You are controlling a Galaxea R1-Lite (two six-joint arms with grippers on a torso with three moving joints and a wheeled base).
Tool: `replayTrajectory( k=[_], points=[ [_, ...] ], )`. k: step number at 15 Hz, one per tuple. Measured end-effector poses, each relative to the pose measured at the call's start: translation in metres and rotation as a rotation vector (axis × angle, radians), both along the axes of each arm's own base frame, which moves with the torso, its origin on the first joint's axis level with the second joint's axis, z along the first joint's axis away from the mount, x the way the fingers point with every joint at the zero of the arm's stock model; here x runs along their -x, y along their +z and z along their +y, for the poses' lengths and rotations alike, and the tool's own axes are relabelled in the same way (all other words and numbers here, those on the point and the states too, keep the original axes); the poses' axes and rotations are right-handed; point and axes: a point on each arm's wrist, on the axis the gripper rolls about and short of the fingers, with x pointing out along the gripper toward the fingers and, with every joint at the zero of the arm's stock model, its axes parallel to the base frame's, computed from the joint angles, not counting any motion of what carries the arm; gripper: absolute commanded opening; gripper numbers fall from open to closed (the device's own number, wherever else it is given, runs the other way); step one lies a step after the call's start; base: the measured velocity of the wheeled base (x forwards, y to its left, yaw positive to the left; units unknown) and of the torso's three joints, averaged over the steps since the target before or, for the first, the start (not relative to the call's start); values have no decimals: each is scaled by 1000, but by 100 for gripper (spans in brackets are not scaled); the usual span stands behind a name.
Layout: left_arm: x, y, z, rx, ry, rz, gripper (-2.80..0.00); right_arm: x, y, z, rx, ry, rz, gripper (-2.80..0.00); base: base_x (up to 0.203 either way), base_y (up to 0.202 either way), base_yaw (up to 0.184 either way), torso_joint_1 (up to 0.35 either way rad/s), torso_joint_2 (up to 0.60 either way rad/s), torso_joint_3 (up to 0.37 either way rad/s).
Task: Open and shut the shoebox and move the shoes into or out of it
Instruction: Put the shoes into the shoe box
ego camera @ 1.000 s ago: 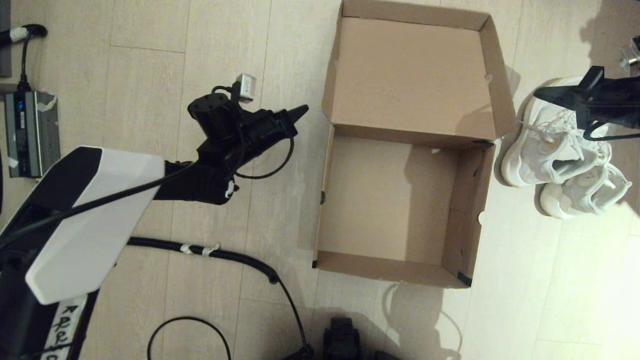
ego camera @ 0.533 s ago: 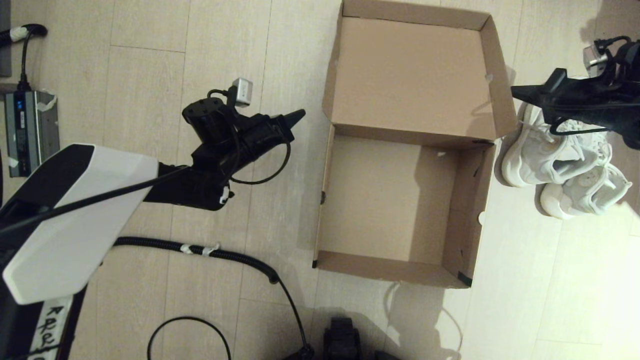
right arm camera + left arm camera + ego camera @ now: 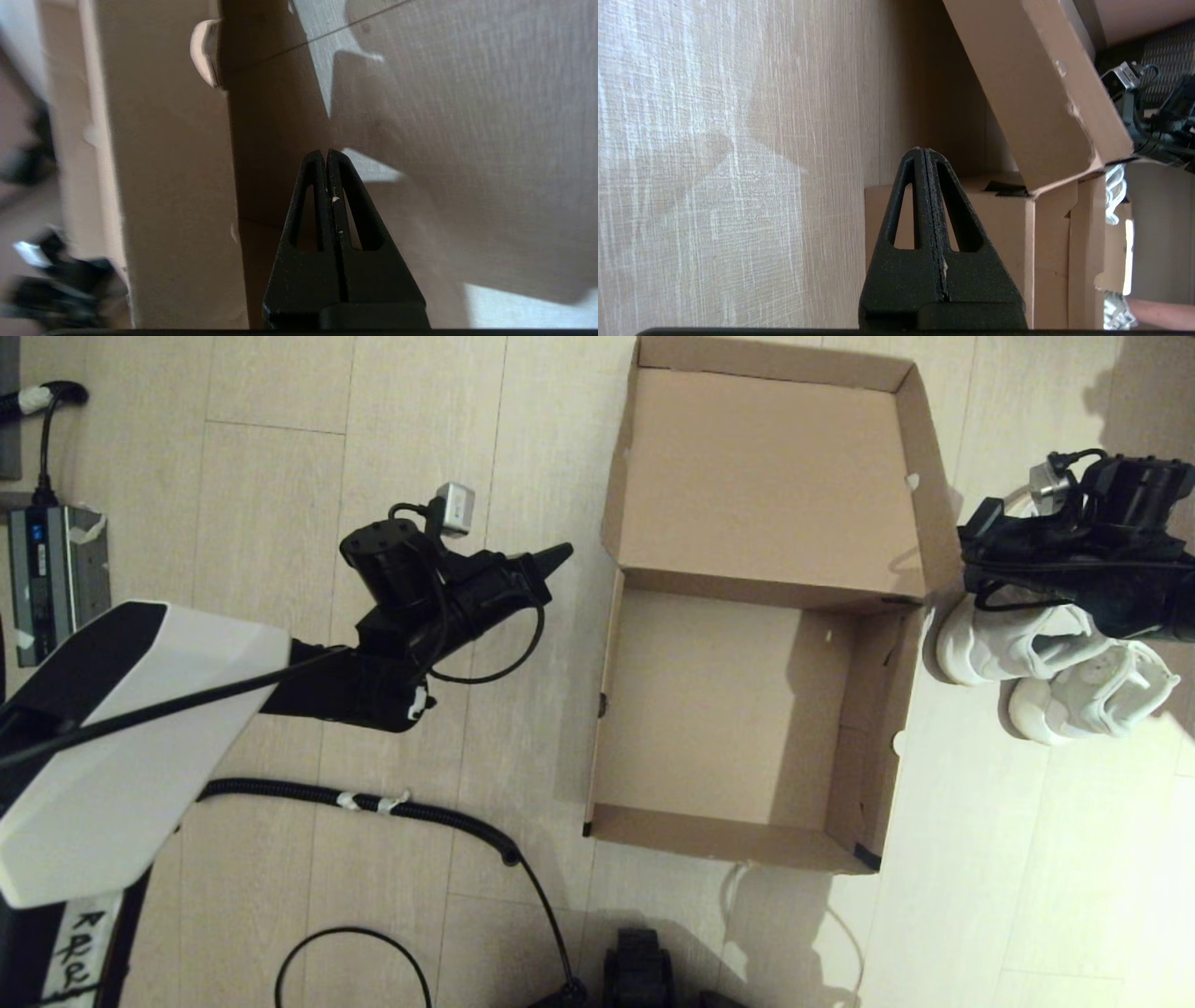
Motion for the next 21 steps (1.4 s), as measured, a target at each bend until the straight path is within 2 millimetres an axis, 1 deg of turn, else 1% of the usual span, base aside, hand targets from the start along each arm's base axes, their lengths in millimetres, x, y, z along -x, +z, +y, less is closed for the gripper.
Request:
replayTrajectory(
  k=[4, 6, 9, 12, 14, 17, 19, 21],
  points=[
    [0, -1, 0, -4, 1, 0, -280, -4, 6, 0, -200, 113, -16, -280, 0, 0, 0, 0, 0, 0],
    [0, -1, 0, -4, 1, -1, -280, -6, 5, 0, -287, 183, -9, -280, 0, 0, 0, 0, 0, 0],
    [-1, -1, -1, -3, 0, -2, -280, -11, -4, -2, -376, 276, 48, -280, 0, 0, 0, 0, 0, 0],
    [-4, -1, -3, -2, -2, -5, -280, -16, -19, -9, -457, 349, 78, -280, 0, 0, 0, 0, 0, 0],
    [-5, -1, -6, 1, -8, -12, -280, -22, -32, -12, -479, 369, 110, -280, 0, 0, 0, 0, 0, 0],
    [-5, -3, -10, 0, -14, -9, -280, -28, -47, -12, -474, 393, 142, -280, 0, 0, 0, 0, 0, 0],
    [-5, -3, -12, 0, -18, -9, -280, -31, -51, -6, -475, 405, 147, -280, 0, 0, 0, 0, 0, 0],
    [-5, -4, -12, 0, -18, -9, -280, -31, -51, -3, -477, 414, 148, -280, 0, 0, 0, 0, 0, 0]
  ],
)
